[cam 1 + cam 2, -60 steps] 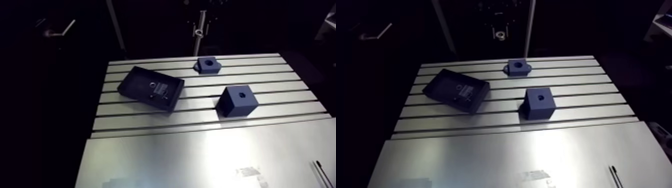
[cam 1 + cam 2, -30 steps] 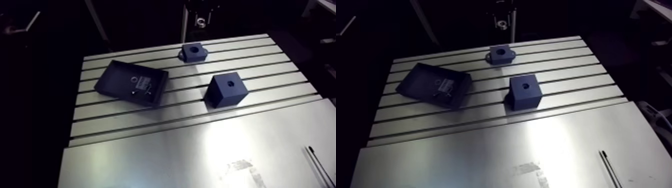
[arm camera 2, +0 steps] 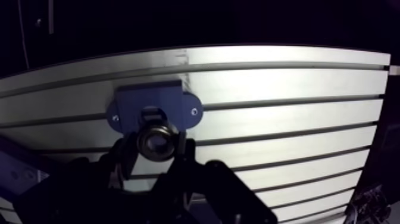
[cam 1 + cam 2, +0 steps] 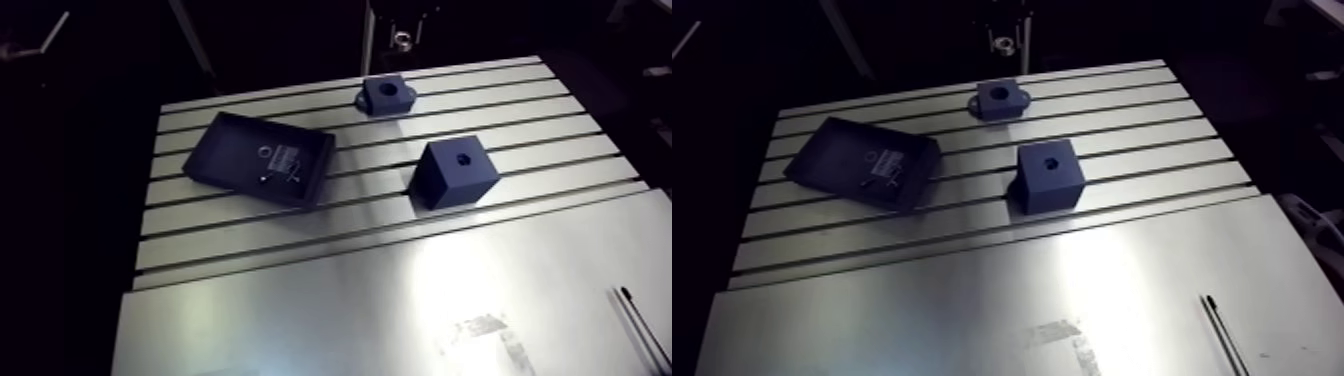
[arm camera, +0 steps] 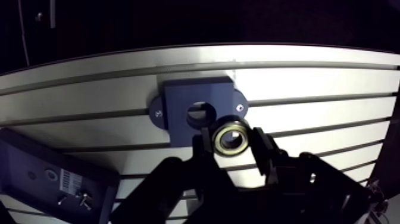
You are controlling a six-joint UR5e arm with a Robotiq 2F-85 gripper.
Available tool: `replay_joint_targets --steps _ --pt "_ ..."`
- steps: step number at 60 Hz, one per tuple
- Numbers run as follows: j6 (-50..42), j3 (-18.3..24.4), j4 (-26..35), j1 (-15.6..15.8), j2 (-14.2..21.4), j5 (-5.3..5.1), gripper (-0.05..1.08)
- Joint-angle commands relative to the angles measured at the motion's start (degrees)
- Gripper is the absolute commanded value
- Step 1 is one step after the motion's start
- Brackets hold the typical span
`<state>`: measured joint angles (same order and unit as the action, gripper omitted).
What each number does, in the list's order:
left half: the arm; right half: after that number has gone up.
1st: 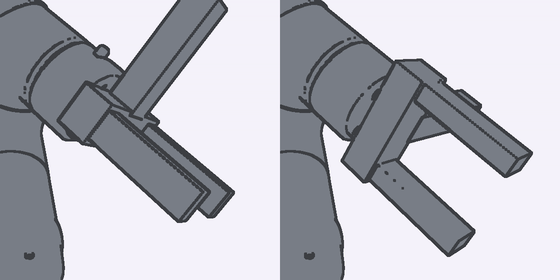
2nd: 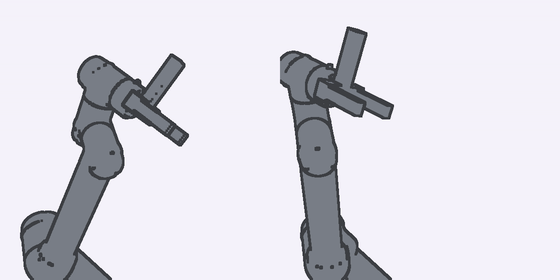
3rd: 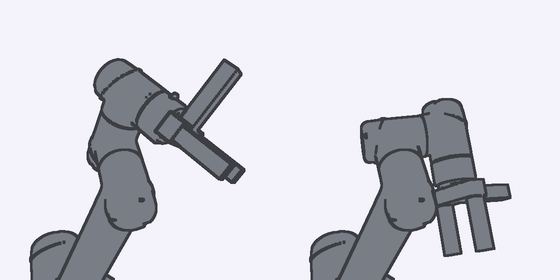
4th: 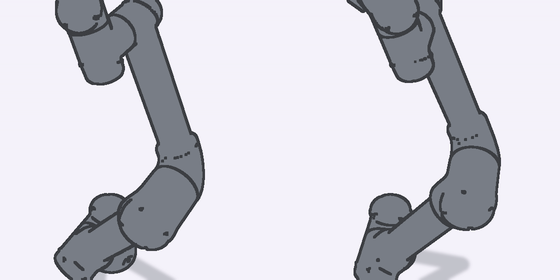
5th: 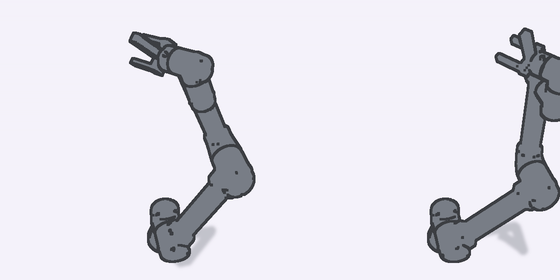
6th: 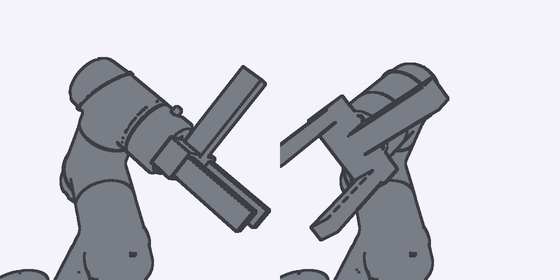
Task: Pick up the bearing and press it into the housing until flush.
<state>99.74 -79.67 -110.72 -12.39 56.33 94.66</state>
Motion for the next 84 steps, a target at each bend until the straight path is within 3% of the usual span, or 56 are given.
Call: replay_joint_targets --steps 1,19,45,84 --pt "-0.6 -0.4 -0.1 0.2 -1.1 -0.04 0.62" --pt "-0.6 -2.4 -3.4 0.3 -1.9 -0.13 0.62" --pt "-0.6 -3.3 -3.7 0.4 -2.2 -0.48 0.62" --pt "-0.6 -4.2 -4.4 0.9 -3.0 -0.22 0.62"
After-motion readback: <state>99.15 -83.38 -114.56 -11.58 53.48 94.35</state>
